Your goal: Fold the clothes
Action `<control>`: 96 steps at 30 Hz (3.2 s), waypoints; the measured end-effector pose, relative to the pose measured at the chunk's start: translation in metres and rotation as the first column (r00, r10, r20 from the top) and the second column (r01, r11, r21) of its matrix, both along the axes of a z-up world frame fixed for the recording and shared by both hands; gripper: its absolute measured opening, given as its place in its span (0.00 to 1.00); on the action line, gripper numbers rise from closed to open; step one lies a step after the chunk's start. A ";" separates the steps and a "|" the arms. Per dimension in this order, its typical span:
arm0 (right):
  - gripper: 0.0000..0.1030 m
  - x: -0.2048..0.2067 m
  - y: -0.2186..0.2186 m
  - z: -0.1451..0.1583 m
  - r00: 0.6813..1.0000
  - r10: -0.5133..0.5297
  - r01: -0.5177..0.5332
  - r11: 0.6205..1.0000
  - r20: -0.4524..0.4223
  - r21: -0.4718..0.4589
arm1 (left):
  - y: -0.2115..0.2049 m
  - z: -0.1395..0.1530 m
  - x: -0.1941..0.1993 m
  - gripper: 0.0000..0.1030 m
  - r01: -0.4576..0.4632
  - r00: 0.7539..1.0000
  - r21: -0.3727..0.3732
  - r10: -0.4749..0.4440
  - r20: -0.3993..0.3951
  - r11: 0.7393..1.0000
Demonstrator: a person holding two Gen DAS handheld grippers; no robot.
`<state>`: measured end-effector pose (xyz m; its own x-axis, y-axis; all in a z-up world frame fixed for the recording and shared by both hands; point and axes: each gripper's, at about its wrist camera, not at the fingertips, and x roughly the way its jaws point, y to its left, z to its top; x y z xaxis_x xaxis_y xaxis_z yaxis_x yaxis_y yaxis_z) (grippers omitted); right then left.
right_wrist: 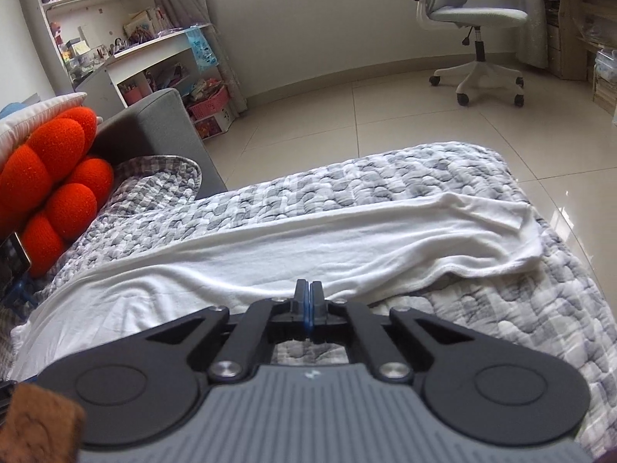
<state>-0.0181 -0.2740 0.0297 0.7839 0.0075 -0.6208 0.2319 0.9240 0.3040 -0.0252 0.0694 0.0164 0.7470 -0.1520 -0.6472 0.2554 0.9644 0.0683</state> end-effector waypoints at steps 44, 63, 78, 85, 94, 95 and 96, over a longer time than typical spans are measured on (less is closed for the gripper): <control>0.03 0.005 -0.141 -0.007 0.968 -0.131 0.106 0.986 -0.212 -0.125 | 0.026 0.001 0.023 0.49 -0.040 0.993 -0.213 0.016 -0.113 0.976; 0.31 0.050 -0.108 -0.011 0.905 0.304 -0.415 0.783 -0.296 -0.463 | 0.033 -0.003 0.027 0.51 -0.026 0.996 -0.233 0.004 -0.094 0.972; 0.00 0.048 -0.074 -0.008 0.797 0.454 -0.605 0.608 -0.399 -0.515 | 0.023 -0.006 0.022 0.58 -0.022 0.998 -0.193 0.008 -0.070 0.981; 0.00 0.066 -0.075 0.005 0.897 0.310 -0.441 0.588 -0.314 -0.678 | 0.030 -0.003 0.022 0.62 -0.019 0.995 -0.269 -0.008 -0.100 0.963; 0.00 0.097 -0.063 -0.022 0.910 0.227 -0.413 0.571 -0.347 -0.709 | 0.030 -0.003 0.023 0.65 -0.006 0.995 -0.272 -0.021 -0.098 0.962; 0.00 0.098 -0.060 -0.026 0.909 0.221 -0.415 0.563 -0.354 -0.715 | 0.032 -0.002 0.023 0.65 -0.006 0.995 -0.279 -0.022 -0.100 0.960; 0.00 0.099 -0.061 -0.025 0.912 0.213 -0.408 0.569 -0.351 -0.714 | 0.035 -0.001 0.023 0.65 -0.010 0.995 -0.289 -0.021 -0.102 0.957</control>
<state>0.0808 -0.3349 0.0047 0.6821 -0.3219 -0.6566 -0.1507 0.8167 -0.5570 -0.0023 0.1047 0.0155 0.6772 -0.3476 -0.6485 0.2518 0.9377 -0.2396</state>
